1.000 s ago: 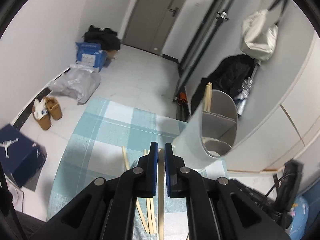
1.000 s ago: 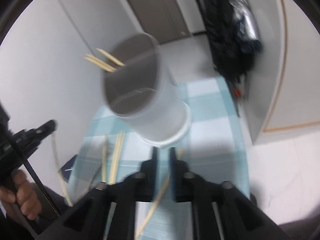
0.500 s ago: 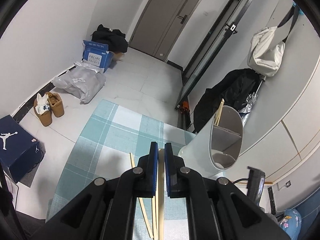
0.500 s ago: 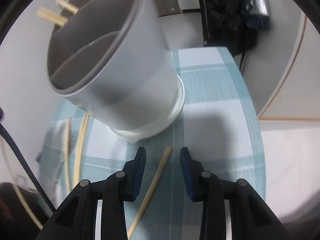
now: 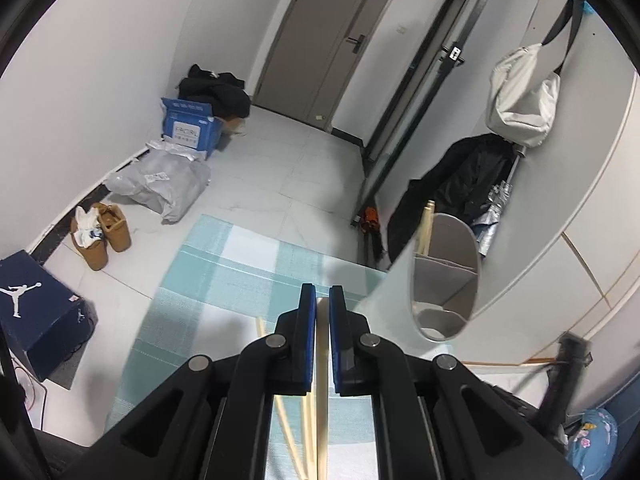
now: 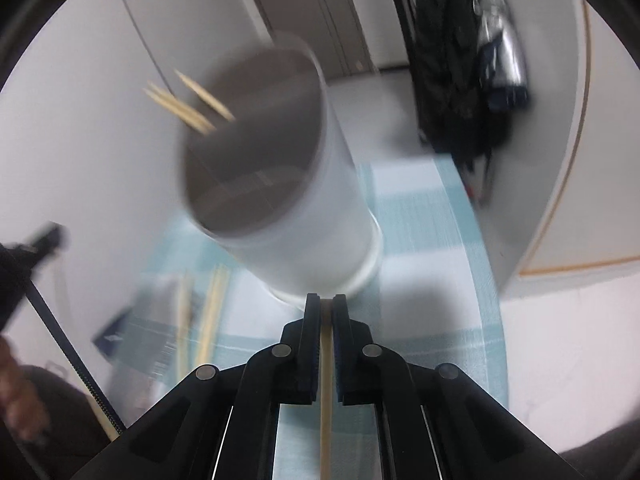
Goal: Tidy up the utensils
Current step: 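Carry both chopsticks up over the white utensil holder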
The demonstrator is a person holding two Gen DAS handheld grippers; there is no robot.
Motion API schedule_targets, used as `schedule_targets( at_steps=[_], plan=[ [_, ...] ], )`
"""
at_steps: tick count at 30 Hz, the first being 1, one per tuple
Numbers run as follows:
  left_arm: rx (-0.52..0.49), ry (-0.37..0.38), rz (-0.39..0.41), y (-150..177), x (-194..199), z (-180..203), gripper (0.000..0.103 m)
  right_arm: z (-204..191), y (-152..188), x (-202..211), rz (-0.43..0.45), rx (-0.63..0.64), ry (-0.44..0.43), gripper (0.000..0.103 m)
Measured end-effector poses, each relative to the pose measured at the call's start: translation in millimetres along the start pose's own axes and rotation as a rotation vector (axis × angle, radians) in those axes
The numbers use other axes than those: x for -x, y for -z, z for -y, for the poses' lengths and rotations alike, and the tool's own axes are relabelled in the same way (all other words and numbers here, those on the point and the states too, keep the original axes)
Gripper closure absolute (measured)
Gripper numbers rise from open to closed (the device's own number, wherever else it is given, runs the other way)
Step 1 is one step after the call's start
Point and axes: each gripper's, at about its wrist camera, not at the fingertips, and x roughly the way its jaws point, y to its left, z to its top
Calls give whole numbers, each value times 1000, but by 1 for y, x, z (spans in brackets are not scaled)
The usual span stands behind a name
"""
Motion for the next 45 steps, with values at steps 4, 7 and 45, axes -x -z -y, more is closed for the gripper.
schedule_targets(
  at_steps=[4, 7, 45],
  plan=[
    [-3, 34, 4, -7, 5, 15, 100, -9, 0, 35, 101, 30, -62, 98],
    [4, 52, 11, -14, 10, 27, 100, -20, -3, 48, 158, 47, -91, 98],
    [8, 77, 418, -113, -53, 72, 100, -45, -217, 15, 693, 379, -281, 98]
  ],
)
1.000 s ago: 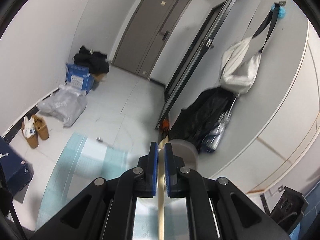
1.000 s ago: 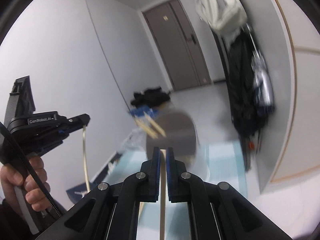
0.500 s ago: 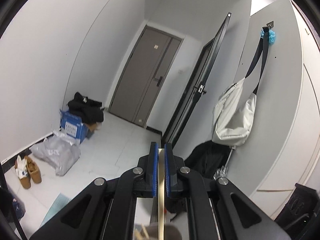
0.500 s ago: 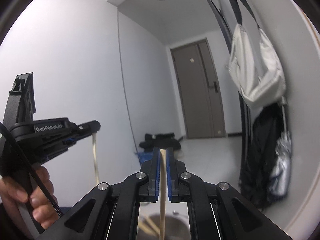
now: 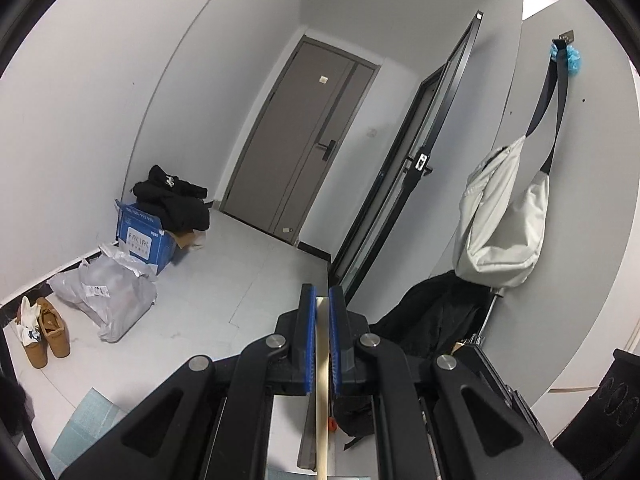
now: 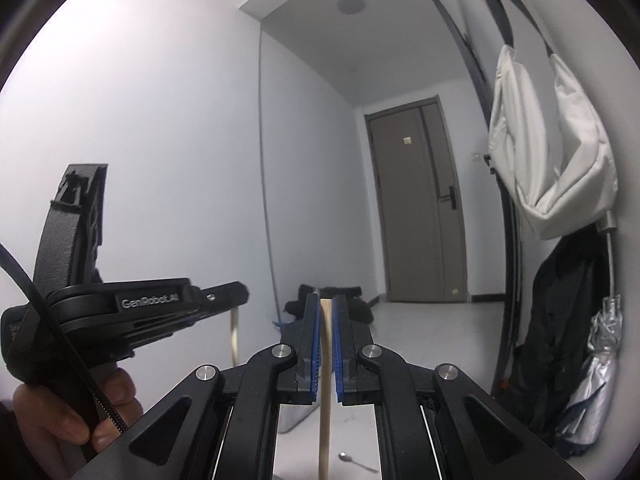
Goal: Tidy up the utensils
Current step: 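Carry both chopsticks up over the white utensil holder, then open both tools to drop the chopsticks into the holder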
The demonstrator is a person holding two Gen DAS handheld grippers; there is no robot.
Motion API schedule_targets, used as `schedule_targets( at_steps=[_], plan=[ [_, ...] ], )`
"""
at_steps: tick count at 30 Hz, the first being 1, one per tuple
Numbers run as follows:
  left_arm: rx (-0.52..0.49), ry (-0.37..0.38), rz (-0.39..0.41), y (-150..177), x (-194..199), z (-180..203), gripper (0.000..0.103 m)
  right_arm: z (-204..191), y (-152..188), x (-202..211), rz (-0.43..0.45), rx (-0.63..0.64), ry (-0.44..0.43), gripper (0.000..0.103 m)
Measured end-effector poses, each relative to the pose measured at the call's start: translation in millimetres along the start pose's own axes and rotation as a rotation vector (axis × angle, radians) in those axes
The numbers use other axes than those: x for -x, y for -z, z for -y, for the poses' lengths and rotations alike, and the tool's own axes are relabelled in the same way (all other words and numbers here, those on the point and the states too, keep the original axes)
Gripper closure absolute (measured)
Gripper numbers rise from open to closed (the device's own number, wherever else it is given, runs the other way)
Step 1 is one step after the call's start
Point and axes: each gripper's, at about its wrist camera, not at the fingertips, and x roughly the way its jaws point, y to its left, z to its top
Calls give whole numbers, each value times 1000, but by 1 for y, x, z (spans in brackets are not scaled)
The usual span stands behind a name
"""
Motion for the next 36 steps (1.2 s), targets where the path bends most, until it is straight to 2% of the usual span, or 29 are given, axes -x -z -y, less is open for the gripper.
schedule_targets(
  at_steps=[5, 9, 17, 21, 26, 30, 33, 35, 36],
  plan=[
    [-31, -9, -24, 12, -6, 5, 100, 2, 10, -7, -36, 22, -8, 98],
    [-78, -16, -13, 16, 0, 12, 100, 4, 10, -1, -42, 43, -18, 98],
    [-144, -11, -49, 17, 6, 18, 99, 5, 13, 16, -79, 72, -38, 98],
    [-214, 12, -74, 22, 14, 23, 99, 8, 23, 23, -123, 37, -54, 98],
    [-234, 32, -181, 33, 15, 20, 98, -1, 33, 28, -183, 77, -83, 98],
    [-274, 74, -312, 45, 12, 20, 98, 2, 42, 29, -253, 13, -109, 96],
    [-249, 104, -405, 50, 12, 12, 99, 6, 45, 35, -277, -45, -120, 95],
    [-228, 75, -430, 47, 15, 7, 97, 5, 45, 41, -278, -64, -118, 94],
    [-219, 62, -431, 44, 17, 6, 92, 4, 44, 44, -275, -63, -116, 90]
  ],
)
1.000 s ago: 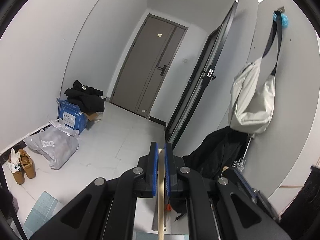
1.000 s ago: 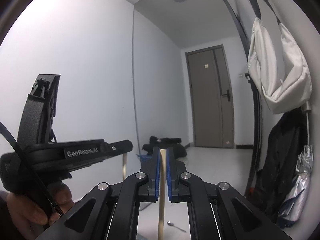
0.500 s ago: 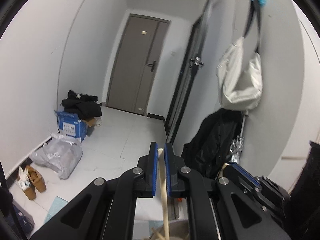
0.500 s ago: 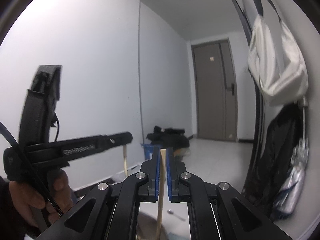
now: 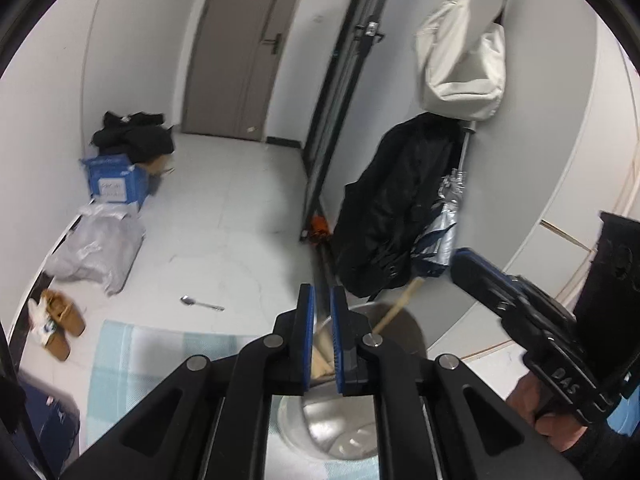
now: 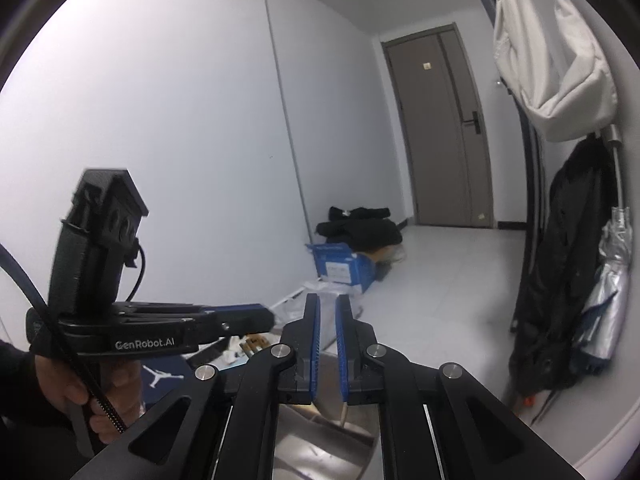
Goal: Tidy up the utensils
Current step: 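Open both tools to drop the chopsticks into the holder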
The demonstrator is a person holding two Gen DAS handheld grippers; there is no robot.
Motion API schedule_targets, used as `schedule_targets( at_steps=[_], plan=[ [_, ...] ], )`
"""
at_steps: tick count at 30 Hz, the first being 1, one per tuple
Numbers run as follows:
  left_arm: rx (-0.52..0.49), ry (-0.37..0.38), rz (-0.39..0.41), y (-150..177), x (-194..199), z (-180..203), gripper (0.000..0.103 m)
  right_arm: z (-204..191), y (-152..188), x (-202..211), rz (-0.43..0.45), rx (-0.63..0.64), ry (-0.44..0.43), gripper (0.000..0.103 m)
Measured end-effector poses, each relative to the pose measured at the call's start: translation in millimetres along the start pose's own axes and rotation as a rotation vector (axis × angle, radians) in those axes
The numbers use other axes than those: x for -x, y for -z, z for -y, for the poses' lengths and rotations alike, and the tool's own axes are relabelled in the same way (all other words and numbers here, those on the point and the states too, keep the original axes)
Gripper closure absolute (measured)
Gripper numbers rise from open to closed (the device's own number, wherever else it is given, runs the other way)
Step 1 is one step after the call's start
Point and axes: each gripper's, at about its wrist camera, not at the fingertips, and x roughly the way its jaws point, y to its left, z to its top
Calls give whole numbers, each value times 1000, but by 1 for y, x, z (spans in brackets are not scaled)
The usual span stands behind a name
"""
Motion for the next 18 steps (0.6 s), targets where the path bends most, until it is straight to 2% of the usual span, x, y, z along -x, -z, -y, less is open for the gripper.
schedule_targets(
  at_steps=[1, 3, 4, 5, 6, 8, 10, 11, 12, 15, 17, 18],
  plan=[
    [9, -13, 4, -1, 4, 0, 87, -2, 0, 4, 1, -2, -2, 83],
    [27, -31, 22, -5, 15, 1, 58, -5, 1, 8, 1, -17, -8, 71],
    [34, -31, 33, -4, 20, 0, 52, -6, 1, 10, 2, -24, -6, 70],
    [46, -35, 49, -5, 28, 0, 41, -8, 1, 13, 3, -32, -2, 70],
    [53, -45, 59, -5, 33, 0, 33, -9, 1, 15, 3, -38, 1, 66],
    [57, -92, 86, -5, 47, 1, 32, -13, 3, 20, 5, -57, 27, 57],
    [60, -116, 97, -1, 58, -1, 31, -18, 5, 24, 4, -75, 67, 40],
    [68, -144, 97, 3, 63, -4, 28, -23, 8, 26, -7, -79, 100, 36],
    [78, -163, 97, 6, 67, -6, 23, -26, 10, 28, -12, -80, 117, 33],
    [120, -192, 101, 18, 77, -16, 20, -45, 19, 34, -26, -67, 132, 32],
    [140, -208, 95, 26, 84, -21, 18, -61, 25, 39, -22, -46, 132, 28],
    [142, -218, 92, 29, 86, -21, 16, -65, 25, 44, -19, -42, 134, 23]
  ],
)
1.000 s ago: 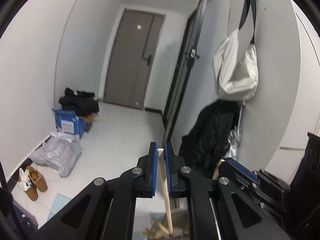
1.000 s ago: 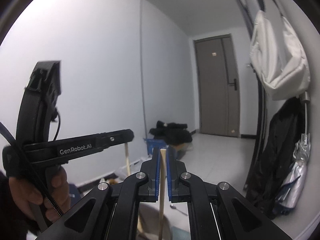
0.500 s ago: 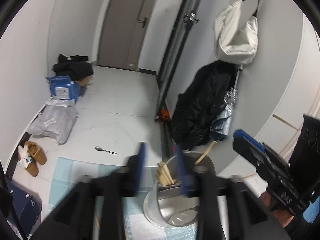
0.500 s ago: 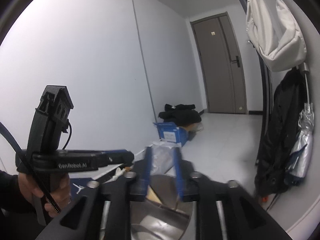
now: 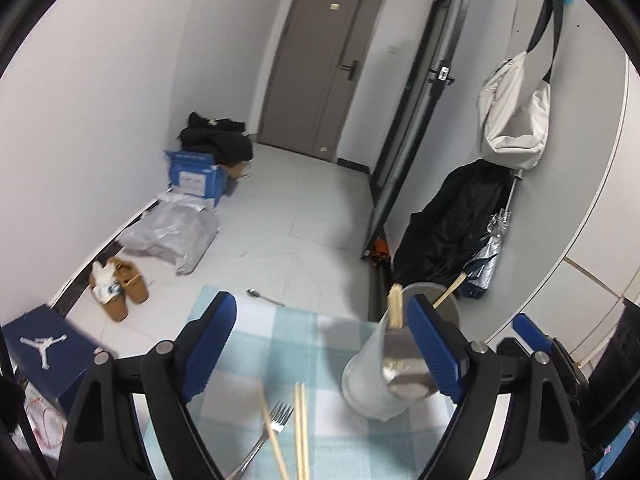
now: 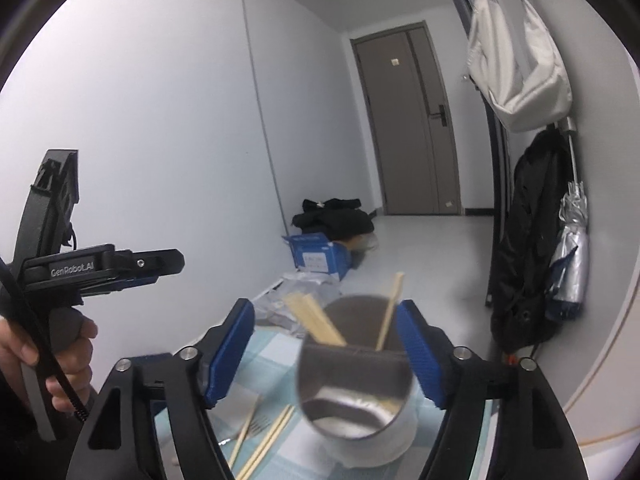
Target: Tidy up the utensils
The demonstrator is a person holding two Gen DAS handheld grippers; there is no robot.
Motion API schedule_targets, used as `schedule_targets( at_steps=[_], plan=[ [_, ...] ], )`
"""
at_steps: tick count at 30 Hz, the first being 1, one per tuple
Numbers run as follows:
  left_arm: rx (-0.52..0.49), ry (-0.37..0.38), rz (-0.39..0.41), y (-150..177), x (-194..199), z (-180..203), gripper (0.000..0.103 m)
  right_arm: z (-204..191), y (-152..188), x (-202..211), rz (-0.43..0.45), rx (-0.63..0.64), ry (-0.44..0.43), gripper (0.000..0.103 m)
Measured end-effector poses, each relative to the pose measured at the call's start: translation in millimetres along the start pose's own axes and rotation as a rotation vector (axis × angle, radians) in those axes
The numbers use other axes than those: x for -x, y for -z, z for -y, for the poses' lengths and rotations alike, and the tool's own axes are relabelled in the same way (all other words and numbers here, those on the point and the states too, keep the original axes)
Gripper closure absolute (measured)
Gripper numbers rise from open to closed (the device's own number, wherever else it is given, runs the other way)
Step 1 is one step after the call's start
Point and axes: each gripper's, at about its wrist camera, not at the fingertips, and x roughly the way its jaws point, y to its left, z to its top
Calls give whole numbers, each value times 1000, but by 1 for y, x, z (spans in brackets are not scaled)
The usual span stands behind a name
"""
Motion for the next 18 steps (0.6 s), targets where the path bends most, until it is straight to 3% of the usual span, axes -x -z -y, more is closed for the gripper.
schedule_targets(
  at_steps=[9, 18],
  plan=[
    [-46, -81, 36, 24, 26, -10, 2, -35, 30, 18, -58, -11, 62, 18],
    [-30, -118, 33, 46, 25, -36, 1, -56, 50, 20, -114, -38, 94, 8]
  ],
)
